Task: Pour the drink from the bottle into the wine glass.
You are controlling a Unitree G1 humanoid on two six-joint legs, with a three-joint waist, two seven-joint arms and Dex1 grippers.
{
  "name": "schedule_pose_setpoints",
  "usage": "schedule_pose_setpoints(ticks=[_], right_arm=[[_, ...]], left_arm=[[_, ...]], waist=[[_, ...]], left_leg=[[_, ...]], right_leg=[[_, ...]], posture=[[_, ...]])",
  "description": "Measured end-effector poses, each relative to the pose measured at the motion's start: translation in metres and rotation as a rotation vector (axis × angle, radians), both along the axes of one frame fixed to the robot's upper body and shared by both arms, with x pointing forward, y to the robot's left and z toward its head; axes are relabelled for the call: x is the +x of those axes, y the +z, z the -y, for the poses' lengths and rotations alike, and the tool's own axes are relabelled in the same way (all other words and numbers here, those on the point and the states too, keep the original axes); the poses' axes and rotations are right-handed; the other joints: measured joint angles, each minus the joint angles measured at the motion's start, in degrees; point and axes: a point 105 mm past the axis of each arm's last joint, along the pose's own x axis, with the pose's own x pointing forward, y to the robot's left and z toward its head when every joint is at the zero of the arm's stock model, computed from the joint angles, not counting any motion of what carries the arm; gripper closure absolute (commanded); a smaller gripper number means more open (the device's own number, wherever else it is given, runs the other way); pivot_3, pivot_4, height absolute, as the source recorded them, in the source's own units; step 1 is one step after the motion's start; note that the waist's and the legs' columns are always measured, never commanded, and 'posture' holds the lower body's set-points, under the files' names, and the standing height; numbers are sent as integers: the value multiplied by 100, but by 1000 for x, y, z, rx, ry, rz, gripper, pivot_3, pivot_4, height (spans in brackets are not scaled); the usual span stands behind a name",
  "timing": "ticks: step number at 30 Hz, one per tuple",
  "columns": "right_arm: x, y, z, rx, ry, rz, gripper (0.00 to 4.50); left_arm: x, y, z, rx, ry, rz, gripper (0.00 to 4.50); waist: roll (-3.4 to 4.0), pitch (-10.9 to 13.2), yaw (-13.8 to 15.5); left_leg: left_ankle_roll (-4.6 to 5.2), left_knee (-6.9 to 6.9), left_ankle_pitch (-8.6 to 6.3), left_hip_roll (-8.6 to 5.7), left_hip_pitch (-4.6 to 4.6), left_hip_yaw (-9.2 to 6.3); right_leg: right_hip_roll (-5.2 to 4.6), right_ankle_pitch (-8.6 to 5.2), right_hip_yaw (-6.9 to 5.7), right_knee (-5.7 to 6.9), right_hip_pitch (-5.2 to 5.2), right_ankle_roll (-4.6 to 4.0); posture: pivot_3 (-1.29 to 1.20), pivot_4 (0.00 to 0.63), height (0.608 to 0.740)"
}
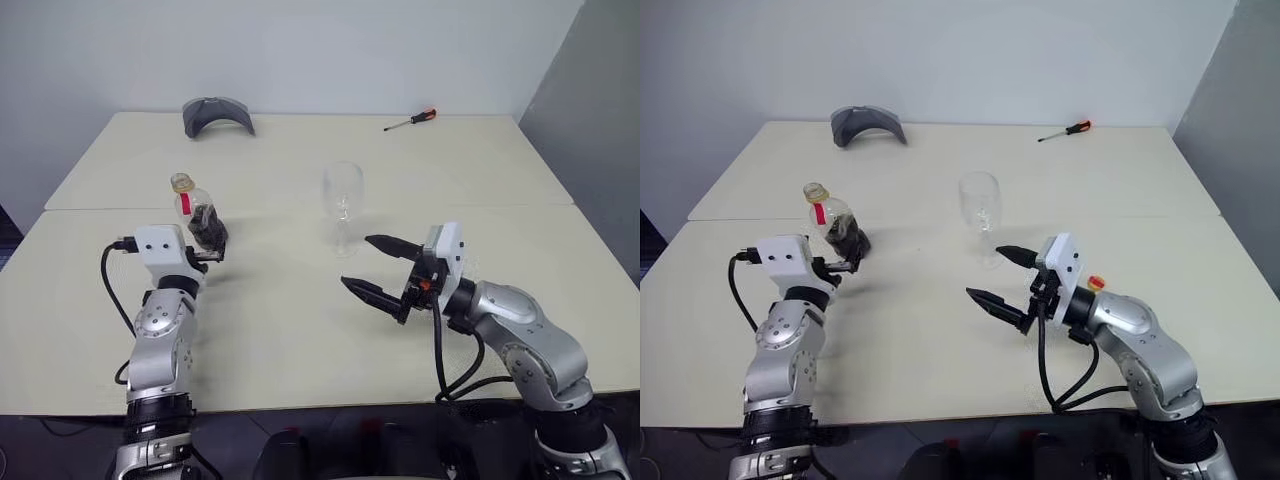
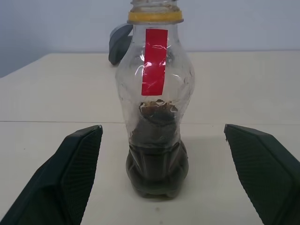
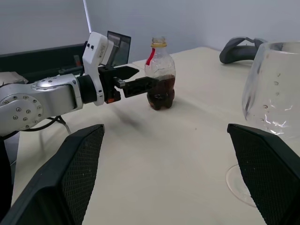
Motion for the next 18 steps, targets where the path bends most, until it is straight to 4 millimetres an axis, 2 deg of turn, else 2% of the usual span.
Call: schedule_pose_setpoints(ticks=[18], right_arm=[[-3, -2, 0, 0, 15, 3, 28]], left_arm=[[33, -4, -5, -5, 1, 4, 0]], waist=[[0, 0, 1]], left_leg=[[-1, 1, 1, -1, -1, 1]], right_leg=[[0, 0, -8, 1, 0, 0]], posture=[[0, 150, 740]])
